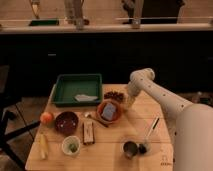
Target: Place grapes in tray
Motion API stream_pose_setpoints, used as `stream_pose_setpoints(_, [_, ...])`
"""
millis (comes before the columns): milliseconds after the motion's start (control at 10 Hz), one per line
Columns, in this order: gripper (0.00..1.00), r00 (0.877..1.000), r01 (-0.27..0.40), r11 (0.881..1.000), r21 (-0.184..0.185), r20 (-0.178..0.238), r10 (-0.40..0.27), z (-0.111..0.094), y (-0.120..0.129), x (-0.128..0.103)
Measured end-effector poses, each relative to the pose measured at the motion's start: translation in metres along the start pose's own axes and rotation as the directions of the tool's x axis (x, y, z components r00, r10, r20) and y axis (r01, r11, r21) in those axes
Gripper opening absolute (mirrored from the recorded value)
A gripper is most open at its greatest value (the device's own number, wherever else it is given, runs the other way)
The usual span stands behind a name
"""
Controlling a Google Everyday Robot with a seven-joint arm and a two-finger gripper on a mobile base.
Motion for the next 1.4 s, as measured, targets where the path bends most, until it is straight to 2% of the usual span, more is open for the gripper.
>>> stream_pose_setpoints(300, [0.8,0.999,-0.029,0.999,-0.022,0.042,0.03,0.011,-0.009,0.005])
stream_pose_setpoints(400, [0.8,0.998,-0.03,0.999,-0.04,0.062,0.032,0.017,-0.011,0.004])
stream_pose_setpoints(700, [0.8,0.991,0.005,0.994,-0.109,0.131,0.01,0.034,-0.015,-0.014])
stream_pose_setpoints(900, [0.8,0.985,0.05,0.986,-0.159,0.171,-0.022,0.044,-0.015,-0.035])
stream_pose_setpoints(1100, [0.8,0.98,0.088,0.977,-0.193,0.195,-0.05,0.053,-0.014,-0.05])
stream_pose_setpoints(1200, [0.76,0.977,0.105,0.973,-0.205,0.203,-0.062,0.055,-0.013,-0.054])
stream_pose_setpoints(1400, [0.58,0.975,0.123,0.969,-0.213,0.209,-0.078,0.056,-0.012,-0.058])
